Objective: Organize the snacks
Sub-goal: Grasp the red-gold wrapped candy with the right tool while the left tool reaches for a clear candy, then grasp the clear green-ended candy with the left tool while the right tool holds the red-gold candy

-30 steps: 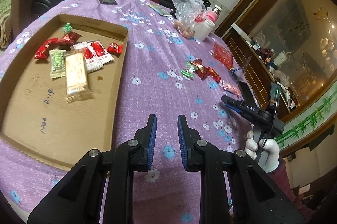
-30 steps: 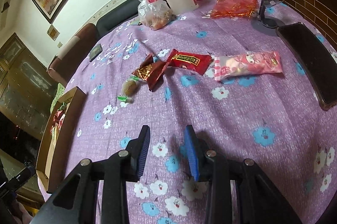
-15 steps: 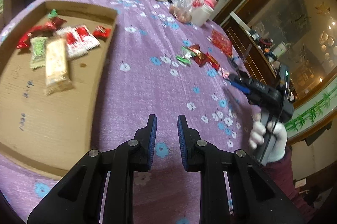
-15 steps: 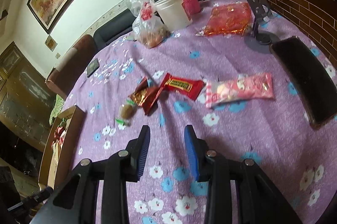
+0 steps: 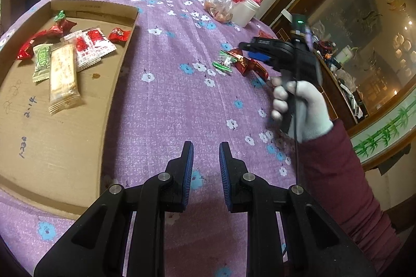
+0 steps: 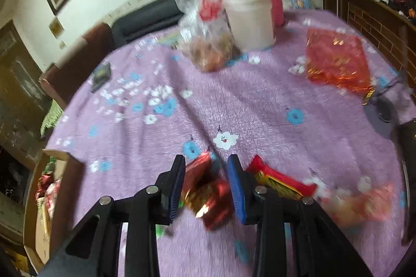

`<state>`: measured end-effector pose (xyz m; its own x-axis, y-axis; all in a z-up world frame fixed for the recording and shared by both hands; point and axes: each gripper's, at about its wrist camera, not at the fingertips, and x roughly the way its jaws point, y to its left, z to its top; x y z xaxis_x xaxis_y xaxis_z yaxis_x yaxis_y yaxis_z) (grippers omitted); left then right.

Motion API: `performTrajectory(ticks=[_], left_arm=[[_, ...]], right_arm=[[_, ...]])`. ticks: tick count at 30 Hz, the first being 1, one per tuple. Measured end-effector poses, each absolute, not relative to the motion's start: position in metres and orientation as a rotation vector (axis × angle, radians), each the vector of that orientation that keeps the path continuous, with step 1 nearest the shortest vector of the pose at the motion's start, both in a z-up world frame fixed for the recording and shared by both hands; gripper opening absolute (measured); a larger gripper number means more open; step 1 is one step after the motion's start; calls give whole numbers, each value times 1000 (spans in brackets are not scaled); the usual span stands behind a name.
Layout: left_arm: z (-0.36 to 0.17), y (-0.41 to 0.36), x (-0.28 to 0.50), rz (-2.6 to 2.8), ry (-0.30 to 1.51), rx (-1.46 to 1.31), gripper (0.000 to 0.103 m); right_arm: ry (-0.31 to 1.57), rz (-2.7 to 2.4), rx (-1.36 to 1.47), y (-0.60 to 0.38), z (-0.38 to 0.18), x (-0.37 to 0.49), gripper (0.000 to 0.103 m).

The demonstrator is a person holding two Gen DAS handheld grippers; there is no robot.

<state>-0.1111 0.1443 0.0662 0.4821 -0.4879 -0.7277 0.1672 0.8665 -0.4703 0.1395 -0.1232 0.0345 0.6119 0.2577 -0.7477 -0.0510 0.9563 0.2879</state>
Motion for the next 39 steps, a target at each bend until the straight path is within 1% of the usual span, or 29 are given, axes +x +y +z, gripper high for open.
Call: performTrajectory(ticks=[3, 6, 8, 10, 11, 13, 15, 19, 23, 24, 25, 26, 27, 29, 34, 39], left_arm=[[65, 152, -111, -399, 990, -368, 18], [61, 157, -107, -392, 992, -389, 18], [59, 156, -106, -401, 996, -396, 18], [57, 152, -105, -419, 1003, -395, 18], [57, 149, -105, -426, 1006, -389, 18], [57, 145, -105, -442, 1008, -382, 18], [58, 143, -105, -449, 1008, -375, 18], [60, 146, -103, -454, 1005, -388, 18], [66, 152, -94, -443, 989, -405, 18], [68, 151, -90, -437, 984, -403, 18], [69, 150, -86, -433, 982, -398, 18], [70, 148, -82, -430, 981, -392, 18], [71, 145, -75, -427, 981, -387, 18], [71, 139, -64, -424, 982, -386, 18], [65, 112, -21, -414, 992, -377, 18], [46, 91, 24, -449, 1029, -448, 18]], right_arm=[[982, 271, 330, -122, 21, 140, 36], [1082, 457, 505, -126, 11, 120, 36], [1059, 472, 535, -132, 13, 102, 37], [1004, 446, 487, -135, 19, 85, 37], [980, 429, 458, -135, 21, 78, 43], [946, 407, 424, -132, 21, 65, 53], [929, 425, 406, -124, 19, 58, 54], [889, 443, 246, -95, 21, 46, 59], [838, 385, 84, -78, 18, 41, 59], [839, 371, 73, -78, 16, 42, 56], [844, 354, 70, -79, 15, 45, 40], [858, 342, 77, -81, 13, 48, 39], [861, 350, 105, -85, 13, 50, 32], [859, 343, 153, -96, 16, 51, 30], [844, 313, 237, -121, 20, 47, 30], [859, 309, 301, -133, 19, 50, 30]])
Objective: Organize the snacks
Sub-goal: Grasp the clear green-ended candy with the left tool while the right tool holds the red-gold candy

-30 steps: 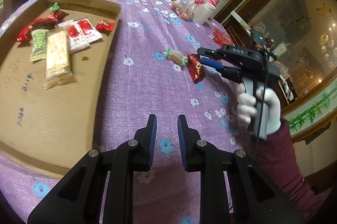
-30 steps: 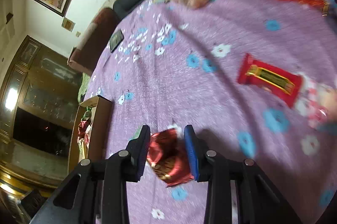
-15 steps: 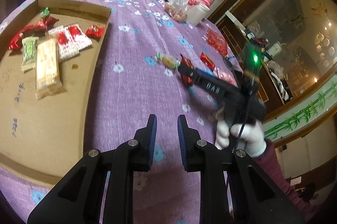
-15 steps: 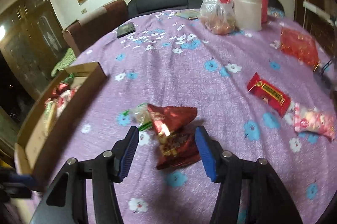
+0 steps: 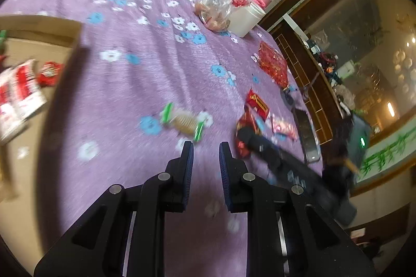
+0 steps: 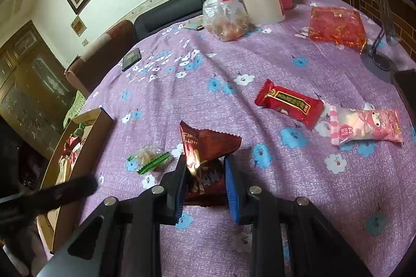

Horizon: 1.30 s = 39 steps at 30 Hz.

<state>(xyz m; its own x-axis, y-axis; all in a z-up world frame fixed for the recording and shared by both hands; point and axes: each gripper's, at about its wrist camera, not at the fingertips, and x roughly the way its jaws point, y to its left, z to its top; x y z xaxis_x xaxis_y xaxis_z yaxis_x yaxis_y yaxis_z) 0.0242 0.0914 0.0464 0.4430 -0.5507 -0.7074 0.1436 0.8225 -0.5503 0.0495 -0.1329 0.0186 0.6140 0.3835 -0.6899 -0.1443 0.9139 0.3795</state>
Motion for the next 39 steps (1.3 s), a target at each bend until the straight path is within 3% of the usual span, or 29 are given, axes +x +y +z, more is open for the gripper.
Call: performTrajectory(ticks=[12, 20, 28, 30, 31, 35, 38, 39], left_arm=[[22, 53, 57, -390, 1037, -259, 17], [36, 73, 61, -452, 1007, -423, 17], [29, 65, 85, -450, 1055, -408, 17], [29, 61, 86, -446, 1049, -381, 25], [29, 59, 86, -441, 1055, -365, 35], [30, 60, 85, -449, 1049, -361, 37], [28, 61, 86, -411, 1059, -318, 52], [26, 59, 86, -392, 1065, -281, 52]], right_arm=[[880, 307, 328, -137, 14, 53, 30], [883, 308, 330, -137, 13, 53, 31], [885, 310, 335, -137, 11, 55, 32], [887, 311, 334, -136, 11, 55, 32], [888, 311, 335, -136, 11, 56, 33], [889, 312, 336, -136, 11, 55, 33], [890, 312, 335, -136, 11, 56, 33], [890, 312, 335, -136, 11, 56, 33]])
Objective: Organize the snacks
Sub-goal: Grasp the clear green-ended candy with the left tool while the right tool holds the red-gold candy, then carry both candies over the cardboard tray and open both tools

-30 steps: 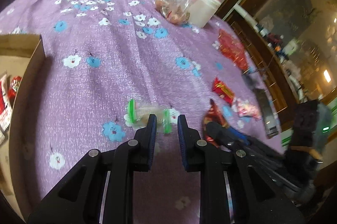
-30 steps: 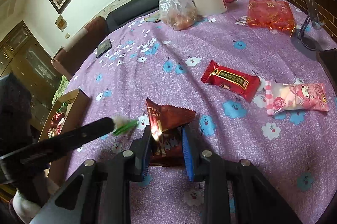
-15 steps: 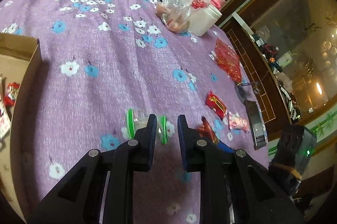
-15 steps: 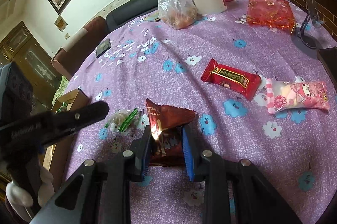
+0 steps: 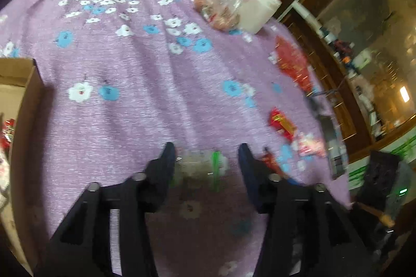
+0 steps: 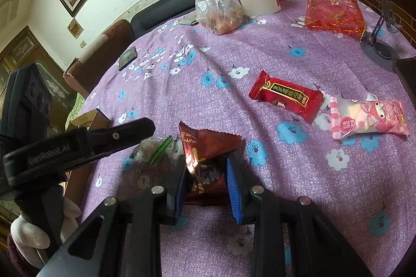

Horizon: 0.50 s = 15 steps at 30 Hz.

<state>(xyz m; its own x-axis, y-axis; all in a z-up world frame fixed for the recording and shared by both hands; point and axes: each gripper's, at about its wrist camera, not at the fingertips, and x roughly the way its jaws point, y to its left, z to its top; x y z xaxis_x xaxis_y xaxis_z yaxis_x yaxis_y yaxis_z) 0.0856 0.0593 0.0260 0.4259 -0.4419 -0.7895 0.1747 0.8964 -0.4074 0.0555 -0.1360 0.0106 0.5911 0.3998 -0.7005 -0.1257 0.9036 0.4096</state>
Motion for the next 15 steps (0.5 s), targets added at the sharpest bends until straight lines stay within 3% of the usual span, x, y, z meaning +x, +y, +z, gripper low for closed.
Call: performTrajectory(ticks=[7, 10, 15], left_arm=[[18, 30, 72, -338, 1025, -21, 52], [16, 17, 63, -346, 986, 69, 36], [19, 27, 59, -369, 985, 3, 34]], right_arm=[[888, 311, 330, -136, 10, 55, 33], [883, 305, 321, -135, 11, 55, 31], [874, 299, 315, -135, 12, 53, 31]])
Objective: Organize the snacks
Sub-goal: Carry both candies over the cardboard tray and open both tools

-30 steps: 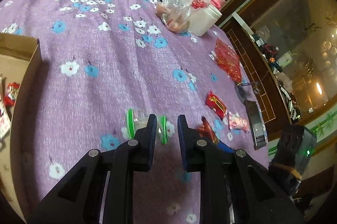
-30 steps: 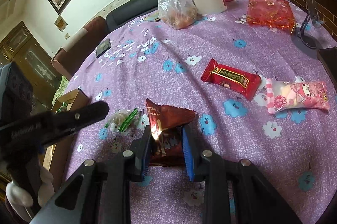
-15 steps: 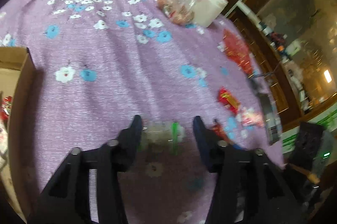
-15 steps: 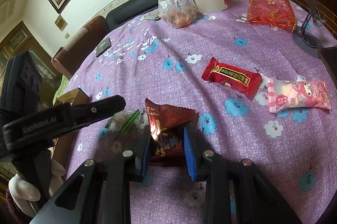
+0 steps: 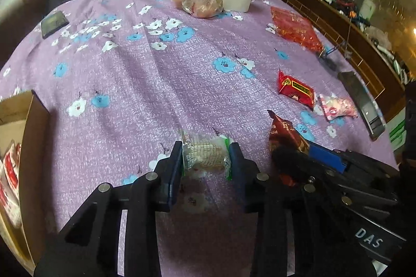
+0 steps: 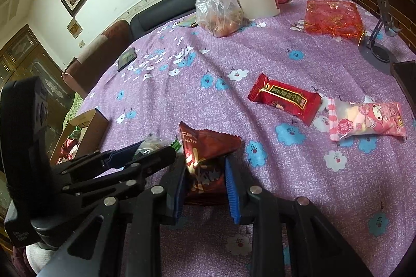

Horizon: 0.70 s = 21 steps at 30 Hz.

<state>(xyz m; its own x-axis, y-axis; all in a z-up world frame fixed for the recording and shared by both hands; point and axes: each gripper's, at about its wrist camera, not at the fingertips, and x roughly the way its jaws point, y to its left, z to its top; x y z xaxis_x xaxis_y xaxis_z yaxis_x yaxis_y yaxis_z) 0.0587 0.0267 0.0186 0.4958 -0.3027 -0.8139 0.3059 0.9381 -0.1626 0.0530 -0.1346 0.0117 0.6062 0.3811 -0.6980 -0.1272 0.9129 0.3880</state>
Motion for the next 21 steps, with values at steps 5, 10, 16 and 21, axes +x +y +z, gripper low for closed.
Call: performTrajectory(ticks=[5, 10, 16, 21], left_arm=[[33, 39, 40, -396, 959, -67, 34], [60, 55, 7, -429, 904, -137, 34], [91, 95, -34, -408, 814, -210, 34], [98, 153, -58, -303, 770, -253, 34]], right_arm=[[856, 302, 296, -131, 15, 49, 30], [825, 311, 286, -129, 20, 44, 30], [825, 315, 292, -129, 19, 43, 30], [828, 302, 292, -129, 16, 43, 30]])
